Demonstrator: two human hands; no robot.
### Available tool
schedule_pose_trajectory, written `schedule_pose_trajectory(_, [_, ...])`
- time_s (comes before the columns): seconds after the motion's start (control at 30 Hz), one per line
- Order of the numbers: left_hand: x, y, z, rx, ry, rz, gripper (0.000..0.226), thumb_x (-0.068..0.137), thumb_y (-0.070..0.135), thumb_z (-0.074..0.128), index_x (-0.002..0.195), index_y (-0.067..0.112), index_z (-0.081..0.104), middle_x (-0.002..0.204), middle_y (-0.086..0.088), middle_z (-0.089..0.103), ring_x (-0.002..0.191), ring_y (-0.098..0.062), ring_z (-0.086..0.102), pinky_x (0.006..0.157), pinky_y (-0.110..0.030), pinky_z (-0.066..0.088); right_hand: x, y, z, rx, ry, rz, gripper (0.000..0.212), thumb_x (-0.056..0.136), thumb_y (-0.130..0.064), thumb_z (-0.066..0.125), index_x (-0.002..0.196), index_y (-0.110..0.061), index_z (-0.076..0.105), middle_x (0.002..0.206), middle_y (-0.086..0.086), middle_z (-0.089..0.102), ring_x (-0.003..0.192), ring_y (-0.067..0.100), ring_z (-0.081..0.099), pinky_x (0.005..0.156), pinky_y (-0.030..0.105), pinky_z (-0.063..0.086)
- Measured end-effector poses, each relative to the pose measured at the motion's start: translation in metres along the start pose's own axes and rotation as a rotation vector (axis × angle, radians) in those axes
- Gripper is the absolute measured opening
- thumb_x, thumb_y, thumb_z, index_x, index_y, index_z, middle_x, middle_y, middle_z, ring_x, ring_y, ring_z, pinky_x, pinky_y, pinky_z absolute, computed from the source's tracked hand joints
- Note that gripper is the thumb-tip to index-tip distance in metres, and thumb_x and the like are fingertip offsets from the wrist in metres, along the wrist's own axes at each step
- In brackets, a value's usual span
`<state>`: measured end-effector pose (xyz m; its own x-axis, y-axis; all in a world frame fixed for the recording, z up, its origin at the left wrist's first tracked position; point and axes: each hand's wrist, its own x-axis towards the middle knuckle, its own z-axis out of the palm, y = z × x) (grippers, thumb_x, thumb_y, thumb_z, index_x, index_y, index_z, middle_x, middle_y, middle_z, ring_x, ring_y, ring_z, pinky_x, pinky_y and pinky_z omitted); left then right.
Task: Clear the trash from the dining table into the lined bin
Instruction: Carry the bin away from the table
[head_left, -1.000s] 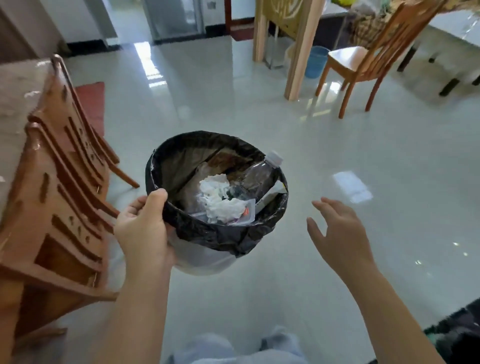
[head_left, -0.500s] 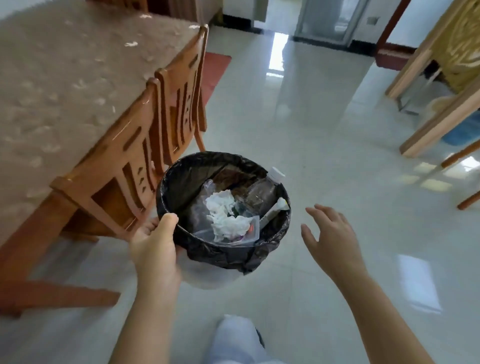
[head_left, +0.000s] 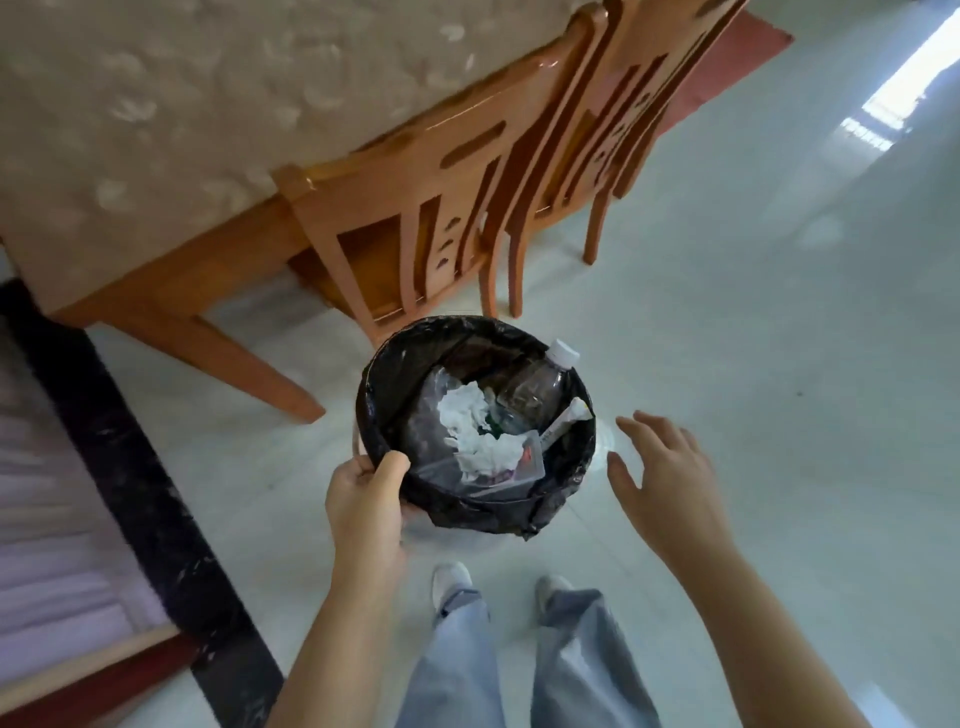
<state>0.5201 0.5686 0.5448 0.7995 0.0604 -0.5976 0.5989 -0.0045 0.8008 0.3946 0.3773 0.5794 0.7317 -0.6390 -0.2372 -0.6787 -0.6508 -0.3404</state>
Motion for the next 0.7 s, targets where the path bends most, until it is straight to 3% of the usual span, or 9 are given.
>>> schedule_pose_trajectory(0.13, [0.015, -0.054, -0.004, -0.02, 0.06, -0.059, 0.011, 0.078, 0.007, 0.058, 0.071, 0.004, 0.05, 0.071, -0.013, 0.055, 0.068, -0.028, 0.053, 0.062, -0.038, 0.047, 0.029, 0.008, 0.032, -0.087, -0.12, -0.122, 0.039, 0.088, -0.024, 0.05, 0.126, -0.014, 0.048, 0.137, 0.009, 0.047, 0.127, 0.03, 0.039, 0.106, 0.041, 0.03])
schedule_pose_trajectory(0.27, [0.039, -0.124, -0.008, -0.018, 0.14, -0.145, 0.015, 0.085, 0.003, 0.052, 0.091, -0.011, 0.053, 0.083, -0.022, 0.057, 0.074, -0.03, 0.056, 0.061, -0.031, 0.053, 0.055, 0.016, 0.072, -0.169, -0.163, -0.252, 0.039, 0.086, -0.023, 0.052, 0.124, -0.012, 0.049, 0.136, 0.01, 0.048, 0.125, 0.029, 0.04, 0.105, 0.04, 0.029])
schedule_pose_trajectory(0.47, [0.103, -0.219, -0.014, 0.03, 0.258, -0.209, 0.01, 0.084, 0.004, 0.053, 0.08, -0.006, 0.055, 0.076, -0.019, 0.055, 0.068, -0.028, 0.059, 0.054, -0.024, 0.056, 0.084, 0.021, 0.171, -0.262, -0.252, -0.386, 0.041, 0.087, -0.025, 0.049, 0.126, -0.015, 0.046, 0.137, 0.007, 0.046, 0.126, 0.027, 0.038, 0.105, 0.039, 0.028])
schedule_pose_trajectory(0.63, [0.165, -0.291, -0.023, 0.121, 0.315, -0.233, 0.016, 0.081, 0.002, 0.052, 0.066, 0.0, 0.047, 0.065, -0.017, 0.055, 0.053, -0.027, 0.063, 0.071, -0.052, 0.054, 0.109, 0.023, 0.265, -0.274, -0.286, -0.436, 0.041, 0.087, -0.027, 0.049, 0.126, -0.014, 0.046, 0.137, 0.008, 0.047, 0.125, 0.028, 0.039, 0.104, 0.039, 0.03])
schedule_pose_trajectory(0.7, [0.191, -0.317, -0.029, 0.163, 0.339, -0.233, 0.019, 0.081, 0.003, 0.052, 0.063, 0.0, 0.047, 0.059, -0.015, 0.056, 0.053, -0.027, 0.064, 0.069, -0.053, 0.055, 0.12, 0.025, 0.3, -0.265, -0.28, -0.44, 0.04, 0.087, -0.026, 0.05, 0.125, -0.013, 0.047, 0.135, 0.009, 0.048, 0.124, 0.029, 0.04, 0.103, 0.039, 0.031])
